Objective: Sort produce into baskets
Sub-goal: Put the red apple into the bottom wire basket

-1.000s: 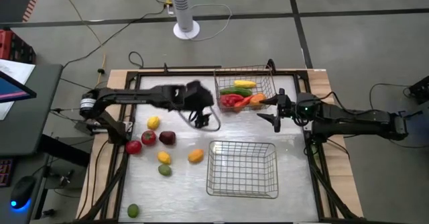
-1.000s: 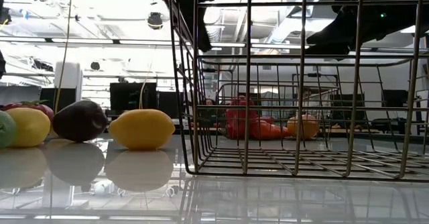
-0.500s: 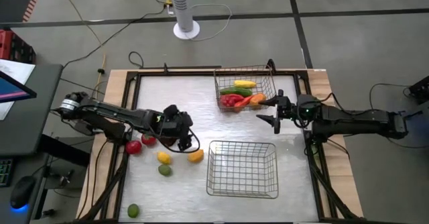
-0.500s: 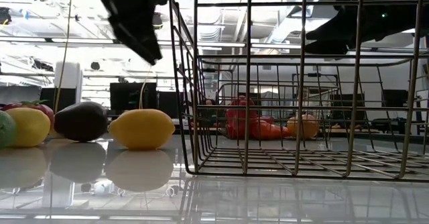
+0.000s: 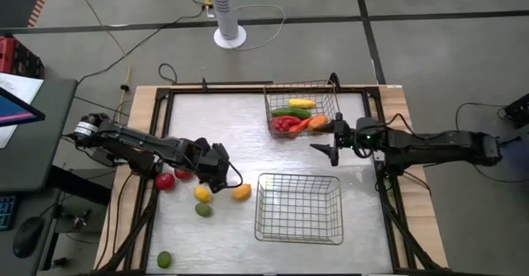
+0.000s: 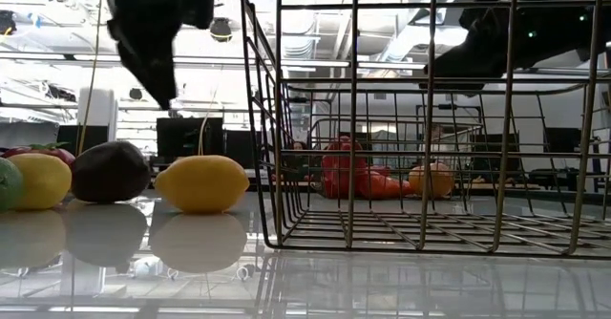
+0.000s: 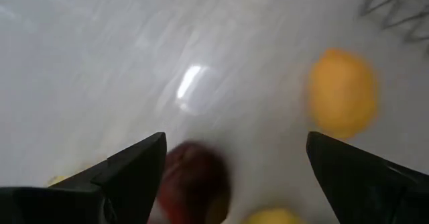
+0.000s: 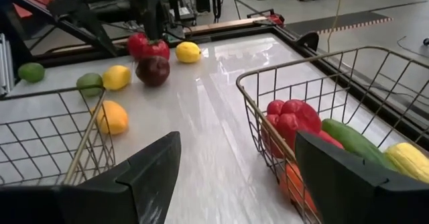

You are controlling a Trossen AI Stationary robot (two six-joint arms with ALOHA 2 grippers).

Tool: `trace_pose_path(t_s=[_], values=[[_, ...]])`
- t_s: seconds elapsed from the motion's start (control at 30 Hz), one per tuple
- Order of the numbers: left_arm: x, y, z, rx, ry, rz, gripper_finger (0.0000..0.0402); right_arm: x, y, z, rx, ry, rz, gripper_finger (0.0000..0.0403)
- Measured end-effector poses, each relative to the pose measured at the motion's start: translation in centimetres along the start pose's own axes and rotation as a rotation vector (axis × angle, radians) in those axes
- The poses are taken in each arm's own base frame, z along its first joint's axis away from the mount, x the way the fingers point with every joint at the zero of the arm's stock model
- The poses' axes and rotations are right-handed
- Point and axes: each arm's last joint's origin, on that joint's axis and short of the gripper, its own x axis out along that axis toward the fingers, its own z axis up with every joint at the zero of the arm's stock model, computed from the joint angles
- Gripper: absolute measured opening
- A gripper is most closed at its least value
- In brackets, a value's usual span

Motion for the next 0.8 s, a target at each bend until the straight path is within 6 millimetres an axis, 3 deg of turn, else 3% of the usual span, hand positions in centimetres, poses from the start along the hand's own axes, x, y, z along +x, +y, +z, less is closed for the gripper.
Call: trace_pose_path(t_s=[0.27, 0.7, 0.8], values=[[0.4, 0.8, -1.7, -0.107, 0.111, 0.146, 0.0345, 0.6, 0.0, -0.2, -0.017, 0.011, 0.003, 0.0315], [-0.7, -0.2, -4.5, -0.254, 0.166, 0.234, 0.0345, 0.7, 0.0, -0.2, -0.019, 0.005, 0.004, 0.0315], [-0.1, -0.3, -5.0, -0.262, 0.133, 0.245, 0.0345, 0.7, 0.0, -0.2, -0.02, 0.005, 0.004, 0.0315]])
